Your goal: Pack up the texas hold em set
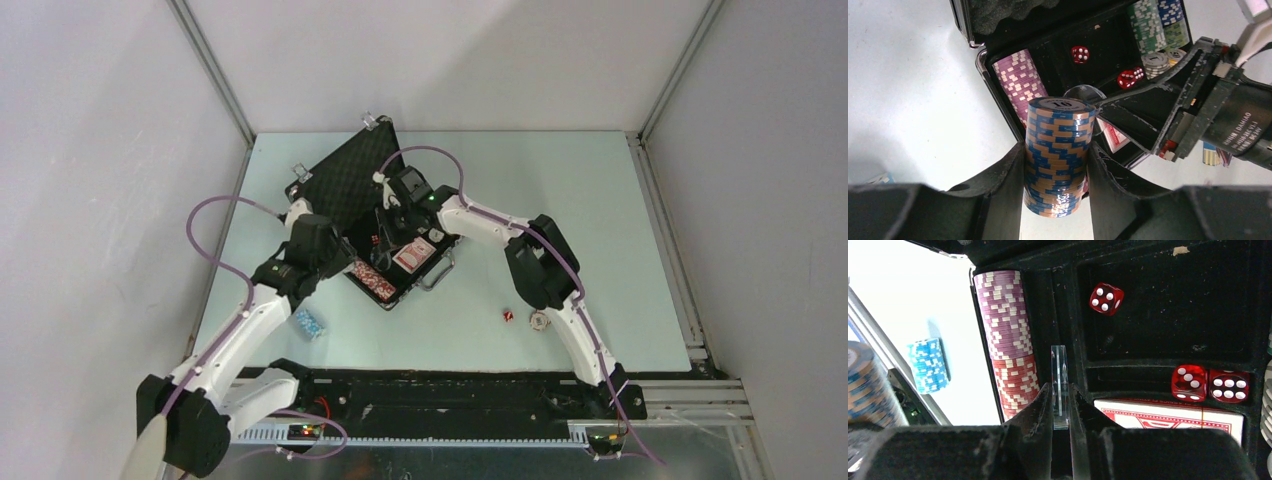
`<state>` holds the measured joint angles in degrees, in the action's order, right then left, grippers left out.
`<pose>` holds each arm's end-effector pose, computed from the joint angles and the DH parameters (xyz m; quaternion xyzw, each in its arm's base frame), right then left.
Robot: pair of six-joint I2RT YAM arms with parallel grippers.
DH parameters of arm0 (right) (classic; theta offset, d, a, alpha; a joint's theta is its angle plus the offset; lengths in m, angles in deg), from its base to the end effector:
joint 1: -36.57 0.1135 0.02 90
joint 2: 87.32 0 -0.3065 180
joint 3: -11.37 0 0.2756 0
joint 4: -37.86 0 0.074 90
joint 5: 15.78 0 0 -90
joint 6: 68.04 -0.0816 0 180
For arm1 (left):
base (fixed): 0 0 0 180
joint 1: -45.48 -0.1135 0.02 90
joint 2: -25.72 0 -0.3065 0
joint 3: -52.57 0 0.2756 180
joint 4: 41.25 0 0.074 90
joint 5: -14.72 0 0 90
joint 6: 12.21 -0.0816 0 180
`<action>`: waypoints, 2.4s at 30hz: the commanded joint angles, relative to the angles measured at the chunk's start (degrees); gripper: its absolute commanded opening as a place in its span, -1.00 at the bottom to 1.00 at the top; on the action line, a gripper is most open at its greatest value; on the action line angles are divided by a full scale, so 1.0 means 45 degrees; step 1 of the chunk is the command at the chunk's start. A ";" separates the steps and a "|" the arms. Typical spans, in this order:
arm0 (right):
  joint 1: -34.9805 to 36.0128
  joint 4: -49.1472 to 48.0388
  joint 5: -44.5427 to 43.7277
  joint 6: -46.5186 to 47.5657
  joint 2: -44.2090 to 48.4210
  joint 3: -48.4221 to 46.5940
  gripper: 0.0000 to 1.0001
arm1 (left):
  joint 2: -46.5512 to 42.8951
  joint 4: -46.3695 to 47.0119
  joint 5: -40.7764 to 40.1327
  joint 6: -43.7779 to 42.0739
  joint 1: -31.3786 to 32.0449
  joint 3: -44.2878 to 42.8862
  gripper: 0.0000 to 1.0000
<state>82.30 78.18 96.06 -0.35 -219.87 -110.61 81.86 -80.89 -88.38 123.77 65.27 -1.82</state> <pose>0.3920 0.4456 0.1725 -0.2499 0.8931 0.3318 0.1725 0.2319 -0.0638 0.2581 -0.2509 0.8712 -0.1347 0.3998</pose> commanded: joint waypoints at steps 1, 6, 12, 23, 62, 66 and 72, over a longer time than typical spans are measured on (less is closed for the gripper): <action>-0.0112 0.0137 0.0957 -0.0138 -0.0189 -0.0360 -0.68 | 0.0331 0.1449 -0.0587 0.1047 -0.0101 -0.0842 -1.00; -0.0153 0.0154 0.1331 -0.0189 -0.0282 -0.0432 -0.71 | 0.1137 0.2121 -0.0389 0.1179 -0.0101 -0.0986 -1.00; -0.0378 -0.0150 0.1282 -0.0541 0.0037 -0.0198 -1.00 | 0.1929 0.2544 -0.0821 0.1922 -0.0096 -0.1149 -1.00; -0.1533 -0.1343 0.1328 -0.0564 0.2535 0.2703 -1.00 | 0.4634 0.1636 -0.0997 0.2963 0.0108 -0.2537 -1.00; -0.1467 0.1078 -0.1224 0.0706 0.2329 0.1706 0.07 | 0.6596 0.0293 -0.2087 0.3513 0.0617 -0.3619 0.36; -0.1489 0.1201 -0.1240 0.0657 0.2159 0.1525 0.07 | 0.6427 0.0207 -0.2067 0.3119 0.0603 -0.3703 0.58; -0.1473 0.1062 -0.1356 0.0568 0.2245 0.1571 0.08 | 0.5566 0.0288 -0.2171 0.2183 0.0663 -0.3458 0.49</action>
<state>75.55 83.80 90.42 2.06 -211.02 -101.25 111.02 -79.95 -95.94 137.50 67.61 -17.04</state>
